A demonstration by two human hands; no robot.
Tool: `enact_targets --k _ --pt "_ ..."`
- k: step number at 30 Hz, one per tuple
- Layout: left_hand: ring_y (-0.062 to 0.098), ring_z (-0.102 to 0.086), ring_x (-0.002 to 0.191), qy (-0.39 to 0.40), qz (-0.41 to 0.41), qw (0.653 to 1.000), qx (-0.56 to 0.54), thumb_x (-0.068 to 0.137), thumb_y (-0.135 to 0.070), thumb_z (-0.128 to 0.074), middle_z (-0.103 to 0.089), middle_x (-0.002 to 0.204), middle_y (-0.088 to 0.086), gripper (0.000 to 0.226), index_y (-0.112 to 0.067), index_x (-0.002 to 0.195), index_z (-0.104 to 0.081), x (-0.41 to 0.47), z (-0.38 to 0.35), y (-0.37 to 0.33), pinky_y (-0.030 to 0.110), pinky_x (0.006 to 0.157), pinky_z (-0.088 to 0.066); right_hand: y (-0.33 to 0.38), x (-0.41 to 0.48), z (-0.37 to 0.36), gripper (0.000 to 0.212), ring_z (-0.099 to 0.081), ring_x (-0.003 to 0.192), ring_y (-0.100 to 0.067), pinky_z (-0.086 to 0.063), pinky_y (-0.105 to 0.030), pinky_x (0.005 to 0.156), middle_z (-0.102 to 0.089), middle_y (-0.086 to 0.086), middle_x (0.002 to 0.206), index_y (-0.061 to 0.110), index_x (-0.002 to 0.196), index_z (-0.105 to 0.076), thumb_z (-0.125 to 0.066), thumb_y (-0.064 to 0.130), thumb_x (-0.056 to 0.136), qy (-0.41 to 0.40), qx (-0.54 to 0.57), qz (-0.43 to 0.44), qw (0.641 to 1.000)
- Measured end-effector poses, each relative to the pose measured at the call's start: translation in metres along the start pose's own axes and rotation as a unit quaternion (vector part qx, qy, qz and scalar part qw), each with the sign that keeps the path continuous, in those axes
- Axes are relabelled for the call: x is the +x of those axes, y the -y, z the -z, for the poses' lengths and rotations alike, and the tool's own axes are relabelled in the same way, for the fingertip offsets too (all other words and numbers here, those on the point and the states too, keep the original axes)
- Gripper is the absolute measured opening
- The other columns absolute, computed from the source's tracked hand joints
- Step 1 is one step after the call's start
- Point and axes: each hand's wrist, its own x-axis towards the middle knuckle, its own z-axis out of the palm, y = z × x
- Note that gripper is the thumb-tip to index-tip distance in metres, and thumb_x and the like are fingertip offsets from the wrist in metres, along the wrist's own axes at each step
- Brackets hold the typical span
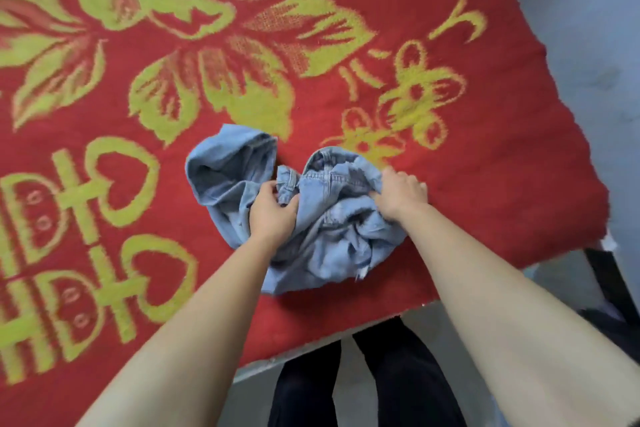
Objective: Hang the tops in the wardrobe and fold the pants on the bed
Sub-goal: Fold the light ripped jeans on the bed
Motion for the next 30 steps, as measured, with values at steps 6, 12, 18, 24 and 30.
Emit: enact_targets --k 6,12,18,24,30 --pt "0.027 -0.062 0.083 -0.099 0.061 0.993 -0.001 0.074 -0.014 -0.068 -0.061 0.077 -0.002 0.020 -0.017 0.088 -0.053 -0.101 0.108 0.016 0.030 0.070 -0.040 0.012 -0.127 0.022 0.019 -0.062 0.106 -0.030 -0.045 -0.033 0.076 -0.065 -0.007 0.113 0.021 0.102 -0.057 -0.060 0.026 0.083 0.054 -0.029 0.045 0.997" --pt "0.026 -0.056 0.081 -0.128 0.016 0.988 0.086 0.074 -0.009 -0.061 -0.062 0.086 -0.001 0.029 -0.024 0.097 -0.053 -0.152 0.254 -0.013 0.030 0.067 -0.038 0.051 -0.214 0.130 0.027 -0.059 0.110 -0.033 -0.050 -0.038 0.079 -0.060 -0.010 0.114 0.013 0.110 -0.060 -0.064 0.014 0.083 -0.147 -0.147 0.151 0.966" --pt "0.032 -0.058 0.101 -0.164 -0.049 0.947 0.272 0.074 -0.010 -0.061 -0.059 0.088 0.004 0.045 -0.031 0.113 -0.055 -0.192 0.319 -0.031 0.038 0.082 -0.046 0.081 -0.268 0.186 0.024 -0.065 0.106 -0.031 -0.049 -0.035 0.076 -0.065 -0.007 0.113 0.018 0.107 -0.060 -0.060 0.013 0.083 -0.182 -0.221 0.179 0.941" --pt "0.025 -0.050 0.118 -0.123 -0.035 0.857 0.498 0.084 -0.015 -0.057 -0.068 0.107 0.000 0.025 -0.026 0.105 -0.065 -0.218 0.326 -0.043 0.034 0.081 -0.041 0.095 -0.313 0.201 0.016 -0.067 0.095 -0.027 -0.048 -0.034 0.073 -0.068 -0.007 0.099 0.014 0.100 -0.067 -0.060 0.017 0.086 -0.056 -0.331 0.151 0.930" --pt "0.022 -0.064 0.080 -0.002 0.056 0.907 0.418 0.084 -0.019 -0.053 -0.065 0.088 0.000 0.021 -0.017 0.100 -0.067 -0.217 0.352 -0.050 0.029 0.068 -0.047 0.109 -0.318 0.236 0.030 -0.068 0.050 -0.020 -0.060 -0.031 0.057 -0.072 -0.013 0.070 -0.003 0.091 -0.068 -0.044 0.015 0.095 0.116 -0.259 0.077 0.956"
